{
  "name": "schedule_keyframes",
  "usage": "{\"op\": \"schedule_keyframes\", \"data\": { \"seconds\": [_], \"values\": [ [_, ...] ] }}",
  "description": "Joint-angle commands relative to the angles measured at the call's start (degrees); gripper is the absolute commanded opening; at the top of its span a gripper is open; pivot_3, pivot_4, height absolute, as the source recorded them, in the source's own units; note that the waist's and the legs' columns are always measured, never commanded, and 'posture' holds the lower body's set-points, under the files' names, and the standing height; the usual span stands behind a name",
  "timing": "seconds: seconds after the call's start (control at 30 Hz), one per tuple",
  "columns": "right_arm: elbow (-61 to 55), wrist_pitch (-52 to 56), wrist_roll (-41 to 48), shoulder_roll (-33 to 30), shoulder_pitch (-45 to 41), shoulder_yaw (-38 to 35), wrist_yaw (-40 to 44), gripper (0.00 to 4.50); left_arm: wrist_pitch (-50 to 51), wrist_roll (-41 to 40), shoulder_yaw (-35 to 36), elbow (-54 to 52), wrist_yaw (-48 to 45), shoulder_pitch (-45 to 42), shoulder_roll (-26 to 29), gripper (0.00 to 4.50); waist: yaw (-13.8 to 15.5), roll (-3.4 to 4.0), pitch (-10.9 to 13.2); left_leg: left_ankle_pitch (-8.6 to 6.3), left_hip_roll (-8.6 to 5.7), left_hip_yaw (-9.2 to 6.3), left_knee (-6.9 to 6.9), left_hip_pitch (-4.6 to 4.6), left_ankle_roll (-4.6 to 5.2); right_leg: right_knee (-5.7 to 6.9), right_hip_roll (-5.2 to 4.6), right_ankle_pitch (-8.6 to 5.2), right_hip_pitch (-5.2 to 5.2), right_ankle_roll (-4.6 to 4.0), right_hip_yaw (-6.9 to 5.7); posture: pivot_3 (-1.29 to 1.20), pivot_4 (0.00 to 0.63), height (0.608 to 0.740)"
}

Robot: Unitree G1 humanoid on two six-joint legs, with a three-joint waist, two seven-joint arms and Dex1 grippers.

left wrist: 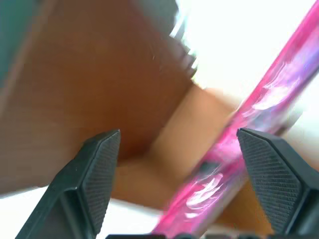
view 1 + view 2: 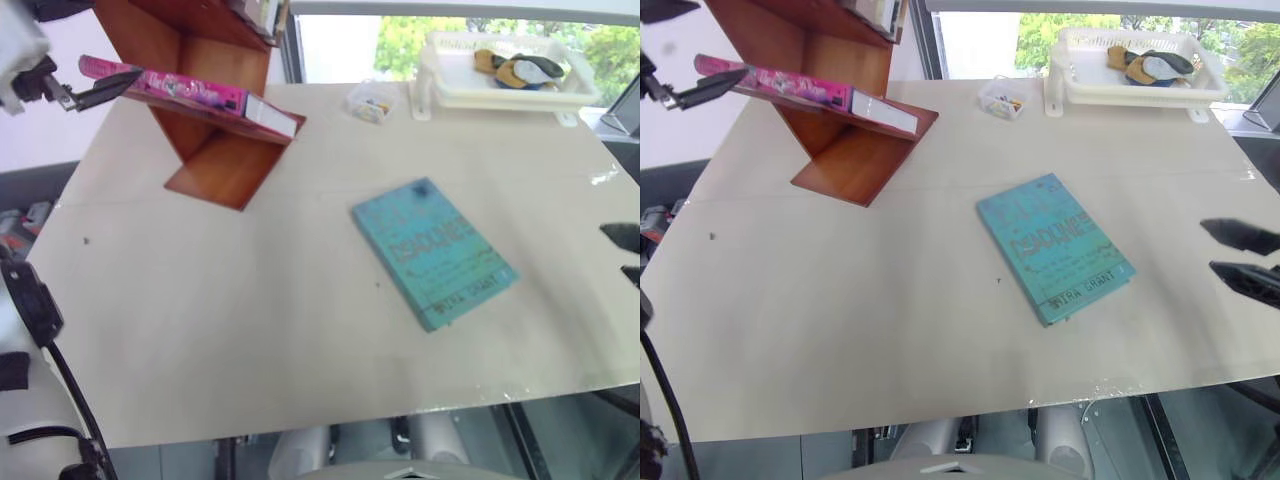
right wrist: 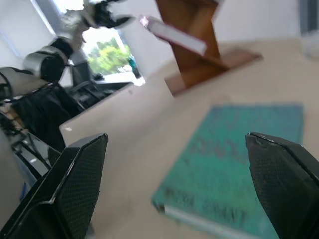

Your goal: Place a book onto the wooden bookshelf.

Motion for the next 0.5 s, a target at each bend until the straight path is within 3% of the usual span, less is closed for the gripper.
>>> {"op": "schedule_keyframes", "data": {
  "seconds": [0.03,0.13,0.2,0.3,0.5],
  "values": [
    [-0.2,-4.2,-3.8,1.0,3.7,-1.5,1.3,4.5,27.2,-19.2,12.9,-29.7,5.4,19.5,-1.6,4.06,-0.9,-0.03,0.0,0.0,0.03,-0.07,0.02,-0.08,-0.01,0.0,-0.08,0.0,-0.02,0.0,-0.03,0.0,0.15,0.74],
    [1.7,-8.0,-7.6,2.4,5.6,0.2,1.2,4.5,39.4,-28.6,21.1,-46.6,13.3,36.7,-7.0,4.06,-1.1,-0.11,0.0,-0.01,0.02,-0.15,0.04,-0.1,-0.02,-0.1,-0.17,0.03,-0.02,0.01,0.09,0.0,0.15,0.74],
    [4.0,-11.5,-10.7,2.8,5.8,1.4,1.1,4.5,42.8,-30.5,22.5,-53.6,17.7,44.1,-10.4,4.06,-0.8,-0.08,0.0,-0.02,0.02,-0.16,0.01,0.22,-0.02,-0.1,-0.18,0.03,0.23,0.02,0.14,0.0,0.15,0.74],
    [8.7,-20.6,-16.5,5.4,4.6,2.3,-1.7,4.5,42.5,-22.2,17.1,-60.8,26.2,53.4,-15.5,4.06,-0.2,0.0,0.0,-0.09,-0.05,-0.21,-0.03,0.65,0.11,-0.13,-0.1,-0.03,0.66,-0.05,0.02,0.0,0.15,0.74],
    [15.5,-30.1,-22.6,6.5,4.5,3.7,-3.3,4.5,39.6,-14.3,7.9,-60.1,31.5,57.0,-21.1,4.06,0.9,0.07,0.0,-0.03,-0.04,-0.1,-0.02,1.46,0.05,-0.12,0.32,-0.25,1.46,-0.01,0.05,0.0,0.15,0.74]
  ]
}}
